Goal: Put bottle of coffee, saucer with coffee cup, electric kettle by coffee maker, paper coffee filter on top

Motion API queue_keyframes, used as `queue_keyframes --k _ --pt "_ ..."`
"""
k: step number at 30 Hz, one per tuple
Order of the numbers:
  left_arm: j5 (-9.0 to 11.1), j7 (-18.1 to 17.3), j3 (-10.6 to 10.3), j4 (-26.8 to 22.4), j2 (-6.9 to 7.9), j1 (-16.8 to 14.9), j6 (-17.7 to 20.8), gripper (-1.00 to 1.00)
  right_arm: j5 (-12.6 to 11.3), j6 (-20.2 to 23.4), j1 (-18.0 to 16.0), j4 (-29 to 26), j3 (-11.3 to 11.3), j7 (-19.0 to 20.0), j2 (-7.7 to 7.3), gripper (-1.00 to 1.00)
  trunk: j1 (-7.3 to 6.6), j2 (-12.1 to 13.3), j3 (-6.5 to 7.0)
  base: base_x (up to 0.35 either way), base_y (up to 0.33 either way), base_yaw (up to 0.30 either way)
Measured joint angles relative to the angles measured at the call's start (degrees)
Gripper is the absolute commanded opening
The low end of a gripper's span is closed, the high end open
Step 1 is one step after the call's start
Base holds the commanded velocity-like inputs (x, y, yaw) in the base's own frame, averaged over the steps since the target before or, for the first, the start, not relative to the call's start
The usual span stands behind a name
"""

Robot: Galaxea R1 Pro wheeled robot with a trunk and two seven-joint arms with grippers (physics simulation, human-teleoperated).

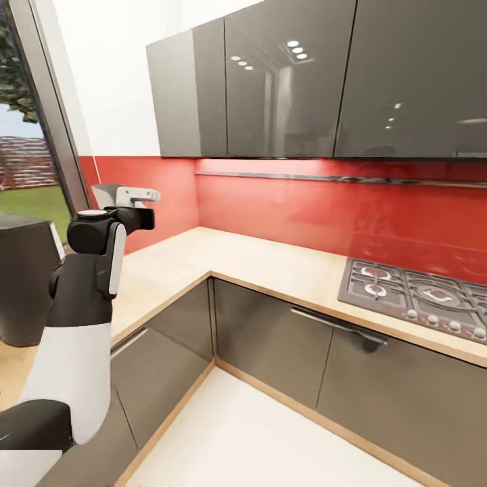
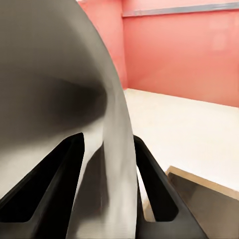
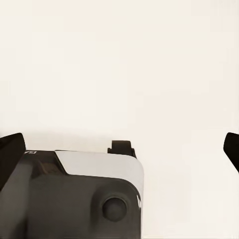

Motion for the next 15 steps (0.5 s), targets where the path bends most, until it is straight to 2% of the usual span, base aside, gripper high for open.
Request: queue_keyframes --k 9,15 --pt "0.0 0.0 0.0 0.0 -0.04 0.0 0.0 -1.00 0.0 0.0 0.0 0.0 0.0 0.0 0.02 1.00 0.00 0.0 0.00 0.000 0.000 0.273" --pt "0.0 0.0 0.0 0.2 -0.04 0.0 0.0 -1.00 0.0 0.0 0.0 0.0 0.0 0.0 0.02 1.00 -0.02 0.0 0.00 0.134 -0.132 0.129"
